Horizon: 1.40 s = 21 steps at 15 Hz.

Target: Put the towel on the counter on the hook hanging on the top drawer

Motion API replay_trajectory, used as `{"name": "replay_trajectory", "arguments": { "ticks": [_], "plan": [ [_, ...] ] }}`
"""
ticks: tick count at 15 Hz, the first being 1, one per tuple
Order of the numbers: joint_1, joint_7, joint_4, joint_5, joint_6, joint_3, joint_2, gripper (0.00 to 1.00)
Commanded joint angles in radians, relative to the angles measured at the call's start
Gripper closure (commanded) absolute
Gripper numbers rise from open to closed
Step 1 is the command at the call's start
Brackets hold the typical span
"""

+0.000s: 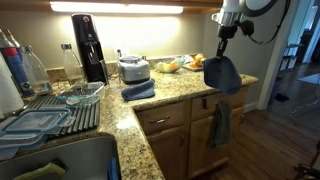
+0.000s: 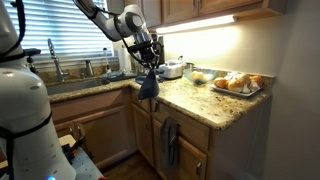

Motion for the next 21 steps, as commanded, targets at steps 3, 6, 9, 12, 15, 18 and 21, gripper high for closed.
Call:
{"name": "replay_trajectory", "arguments": {
  "ticks": [3, 6, 9, 12, 15, 18, 21],
  "plan": [
    [0.004, 0.001, -0.011, -0.001, -0.002, -0.001, -0.015, 0.89],
    [0.004, 0.001, -0.012, -0.003, -0.002, -0.001, -0.015, 0.89],
    [0.004, 0.001, -0.012, -0.003, -0.002, -0.001, -0.015, 0.95],
    [0.015, -0.011, -0.058, 0.002, -0.007, 0.008, -0.079, 0.95],
    [0.031, -0.028, -0.108, 0.021, -0.017, 0.022, -0.151, 0.95],
    [0.057, -0.047, -0.164, 0.040, -0.045, 0.032, -0.225, 0.95],
    [0.082, -0.054, -0.216, 0.071, -0.055, 0.032, -0.271, 0.95]
  ]
}}
